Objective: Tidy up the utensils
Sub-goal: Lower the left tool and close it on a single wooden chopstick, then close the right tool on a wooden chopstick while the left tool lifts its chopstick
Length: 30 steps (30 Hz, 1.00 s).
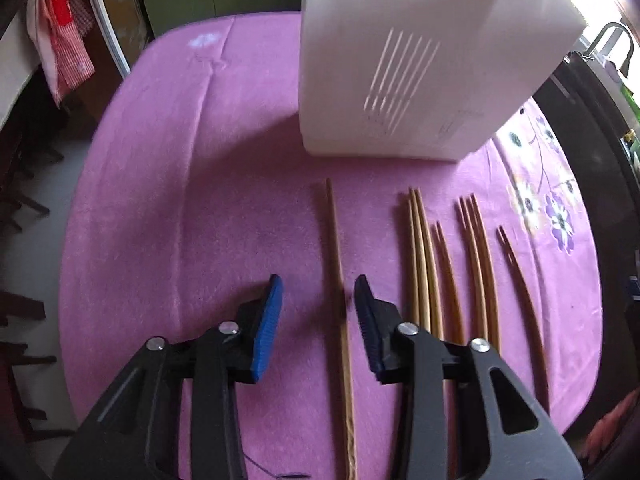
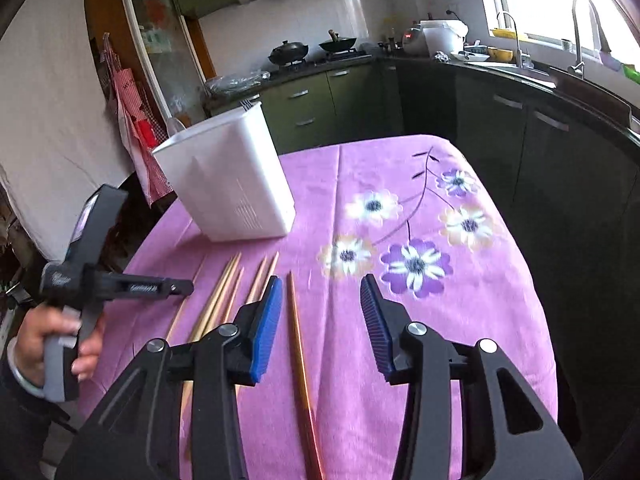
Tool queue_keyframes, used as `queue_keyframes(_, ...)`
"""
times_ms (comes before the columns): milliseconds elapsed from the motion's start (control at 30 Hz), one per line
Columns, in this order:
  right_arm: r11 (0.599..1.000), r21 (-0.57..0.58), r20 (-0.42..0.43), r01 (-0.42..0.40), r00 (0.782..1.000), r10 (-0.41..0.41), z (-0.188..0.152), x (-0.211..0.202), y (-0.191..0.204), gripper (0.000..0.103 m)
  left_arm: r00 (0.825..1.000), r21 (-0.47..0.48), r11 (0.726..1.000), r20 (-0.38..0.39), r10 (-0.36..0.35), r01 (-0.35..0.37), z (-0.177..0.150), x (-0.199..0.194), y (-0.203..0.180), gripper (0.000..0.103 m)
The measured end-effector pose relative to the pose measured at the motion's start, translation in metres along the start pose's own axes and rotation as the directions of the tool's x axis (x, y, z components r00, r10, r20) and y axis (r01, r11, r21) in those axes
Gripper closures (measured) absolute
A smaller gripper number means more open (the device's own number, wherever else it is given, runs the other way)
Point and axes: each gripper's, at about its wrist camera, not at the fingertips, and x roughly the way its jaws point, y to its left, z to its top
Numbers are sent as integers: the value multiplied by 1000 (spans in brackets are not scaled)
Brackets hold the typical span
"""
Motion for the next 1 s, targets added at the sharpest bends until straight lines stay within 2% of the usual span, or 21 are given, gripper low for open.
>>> queue_keyframes(100, 1000, 16, -10, -5, 1000, 5, 1, 1, -1, 62, 1000, 10, 1000, -9, 8, -8, 0, 1, -4, 82)
queue_keyframes(167, 1000, 17, -25, -3, 1000, 3, -1, 4, -2, 62, 999, 34, 999, -10, 30, -30, -2, 2, -8, 94)
queue_keyframes(200, 1000, 14, -33, -5, 999, 6, -3, 6, -1, 62, 999, 40, 999, -10, 32, -31, -3, 2, -11, 95)
queue_keyframes(400, 997, -57, -124, -48, 992, 41, -4, 25, 10, 60, 1000, 47, 998, 9, 28, -29, -16, -3, -12, 97)
queue_keyframes(500, 988, -130, -195, -78, 979, 52, -2, 41, 20, 60, 998, 44, 998, 60, 32, -34, -27, -16, -6, 97)
queue_keyframes(667, 963, -249, -332, -107, 943, 19, 7, 77, 34, 60, 985, 21, 999, 169, 30, -34, -40, -47, 3, 97)
queue_keyframes(1000, 935, -332, -463, -128, 885, -43, 16, 125, 61, 62, 959, 5, 1000, 285, 2, -4, -57, -95, 14, 97)
